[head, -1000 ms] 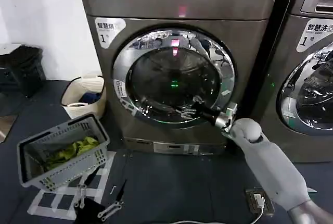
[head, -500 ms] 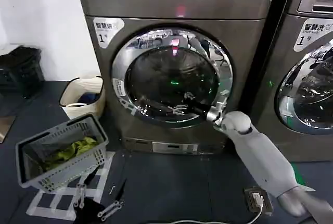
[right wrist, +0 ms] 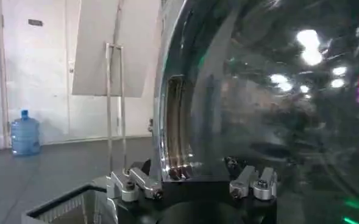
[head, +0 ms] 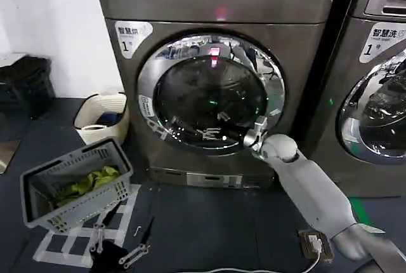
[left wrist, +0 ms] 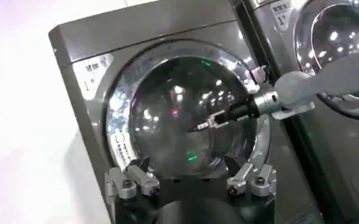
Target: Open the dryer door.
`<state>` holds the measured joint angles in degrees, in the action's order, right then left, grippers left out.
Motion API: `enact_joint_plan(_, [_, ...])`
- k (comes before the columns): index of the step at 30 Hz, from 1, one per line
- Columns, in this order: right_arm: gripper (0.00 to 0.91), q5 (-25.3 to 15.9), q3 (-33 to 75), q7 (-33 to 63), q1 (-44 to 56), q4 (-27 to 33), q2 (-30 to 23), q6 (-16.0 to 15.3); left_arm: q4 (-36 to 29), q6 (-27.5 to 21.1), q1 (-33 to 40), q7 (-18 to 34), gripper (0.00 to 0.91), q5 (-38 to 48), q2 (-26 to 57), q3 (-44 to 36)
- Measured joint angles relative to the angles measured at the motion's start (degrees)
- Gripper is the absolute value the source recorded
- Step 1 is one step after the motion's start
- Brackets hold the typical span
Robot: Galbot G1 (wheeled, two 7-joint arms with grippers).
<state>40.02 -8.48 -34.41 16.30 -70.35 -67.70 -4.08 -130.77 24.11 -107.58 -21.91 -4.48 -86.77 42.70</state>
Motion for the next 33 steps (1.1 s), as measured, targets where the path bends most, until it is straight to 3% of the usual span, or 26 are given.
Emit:
enact_joint_plan(7, [0.907, -0.1, -1.2, 2.5, -0.6, -0.5, -0.8, -1.7, 0.1, 0.0, 0.2, 0.0, 0.907, 0.0, -0.1, -0.1])
enact_joint_plan(33, [0.907, -0.4, -5.9, 5.3, -6.7, 4.2, -7.2, -3.6, 0.2, -0.3, 0.7, 0.0, 0.907, 0.1, -0.5, -0.2])
